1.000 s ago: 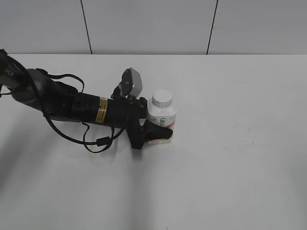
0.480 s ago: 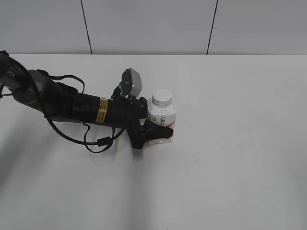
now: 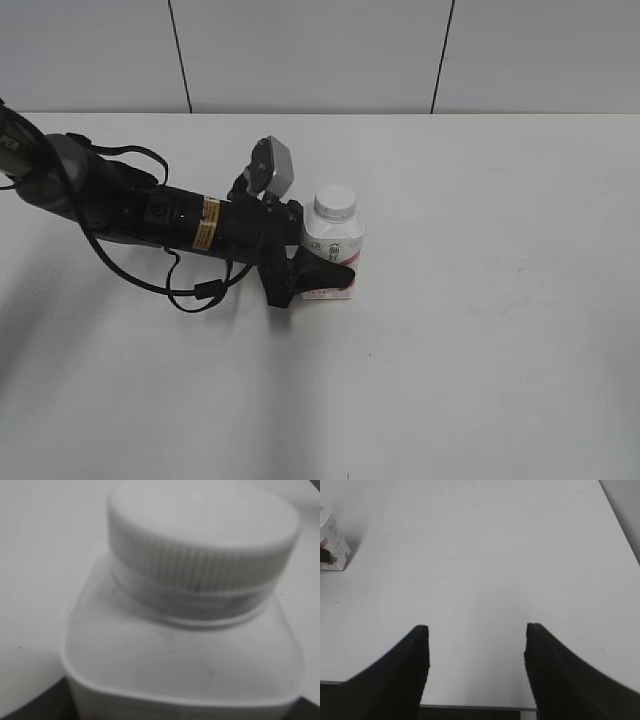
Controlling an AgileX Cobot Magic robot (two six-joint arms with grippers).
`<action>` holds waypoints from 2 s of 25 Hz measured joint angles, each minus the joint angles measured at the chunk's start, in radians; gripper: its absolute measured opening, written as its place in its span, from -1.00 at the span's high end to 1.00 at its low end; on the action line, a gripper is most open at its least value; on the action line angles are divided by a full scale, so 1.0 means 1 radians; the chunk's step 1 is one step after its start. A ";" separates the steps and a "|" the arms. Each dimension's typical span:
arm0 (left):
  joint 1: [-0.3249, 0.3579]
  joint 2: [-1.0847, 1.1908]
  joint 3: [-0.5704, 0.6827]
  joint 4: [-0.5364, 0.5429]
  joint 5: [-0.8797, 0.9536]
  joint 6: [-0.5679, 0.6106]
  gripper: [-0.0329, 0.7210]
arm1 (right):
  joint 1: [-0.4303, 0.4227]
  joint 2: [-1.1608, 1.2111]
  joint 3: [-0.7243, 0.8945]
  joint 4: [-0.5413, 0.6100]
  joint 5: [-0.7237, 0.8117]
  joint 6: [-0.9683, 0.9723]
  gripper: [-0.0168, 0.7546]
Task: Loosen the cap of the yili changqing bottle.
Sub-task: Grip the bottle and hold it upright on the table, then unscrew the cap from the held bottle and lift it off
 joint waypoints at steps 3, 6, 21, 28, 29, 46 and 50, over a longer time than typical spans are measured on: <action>-0.001 0.017 0.000 -0.008 -0.004 0.001 -0.23 | 0.000 0.000 0.000 0.000 0.000 0.000 -0.29; -0.001 0.020 0.000 -0.016 -0.011 0.001 -0.23 | 0.000 0.000 0.000 0.000 0.000 0.000 -0.29; -0.002 0.021 0.000 -0.018 -0.015 0.001 -0.23 | 0.000 0.000 0.000 0.000 0.000 0.000 -0.29; -0.002 0.022 0.000 -0.019 -0.016 0.001 -0.23 | 0.000 0.000 0.000 -0.007 -0.001 -0.001 -0.29; -0.002 0.022 0.000 -0.019 -0.016 0.001 -0.23 | 0.000 0.000 -0.001 -0.007 -0.001 0.005 -0.29; -0.002 0.022 0.000 -0.017 -0.022 0.074 -0.22 | 0.000 0.898 -0.356 0.268 0.010 0.102 -0.29; -0.002 0.023 0.000 -0.017 -0.025 0.075 -0.22 | 0.001 1.051 -0.462 0.310 0.046 0.128 -0.29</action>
